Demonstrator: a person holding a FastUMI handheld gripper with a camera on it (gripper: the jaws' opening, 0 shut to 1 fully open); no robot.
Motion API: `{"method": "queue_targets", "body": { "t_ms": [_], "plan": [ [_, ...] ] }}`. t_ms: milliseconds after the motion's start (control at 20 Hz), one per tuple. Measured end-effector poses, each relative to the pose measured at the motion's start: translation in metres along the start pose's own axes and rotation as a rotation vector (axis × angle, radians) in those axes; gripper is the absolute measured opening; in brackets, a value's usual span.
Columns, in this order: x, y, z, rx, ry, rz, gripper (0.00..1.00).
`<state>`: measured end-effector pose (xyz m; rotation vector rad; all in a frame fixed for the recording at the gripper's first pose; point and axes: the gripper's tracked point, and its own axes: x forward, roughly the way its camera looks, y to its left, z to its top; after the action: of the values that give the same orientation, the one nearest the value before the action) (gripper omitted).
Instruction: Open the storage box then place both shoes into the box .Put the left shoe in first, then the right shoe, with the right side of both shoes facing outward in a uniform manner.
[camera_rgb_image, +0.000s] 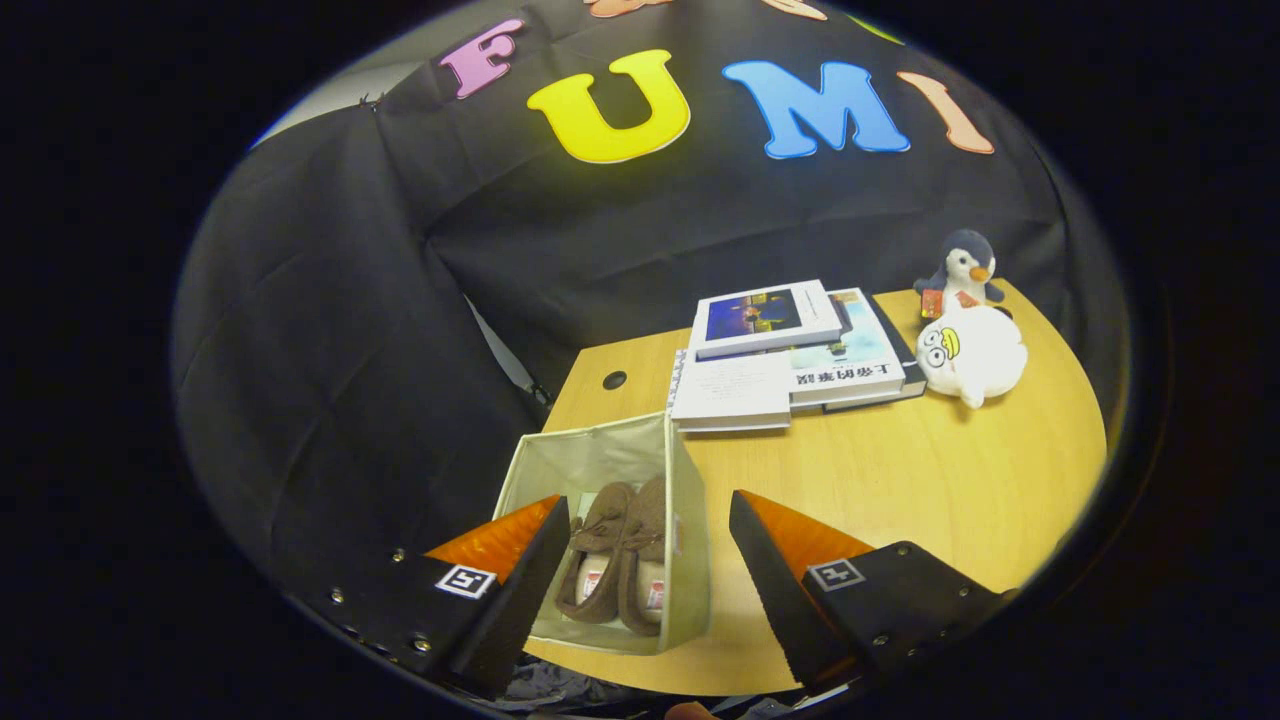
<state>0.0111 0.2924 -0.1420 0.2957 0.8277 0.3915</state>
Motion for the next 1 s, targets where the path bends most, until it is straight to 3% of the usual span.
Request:
{"method": "queue_targets", "body": {
  "t_ms": [700,1000],
  "plan": [
    [-0.119,-0.132,0.078,-0.192,-0.300,-0.130,0.98],
    [-0.157,-0.173,0.100,-0.216,-0.421,-0.193,0.97]
  ]
}}
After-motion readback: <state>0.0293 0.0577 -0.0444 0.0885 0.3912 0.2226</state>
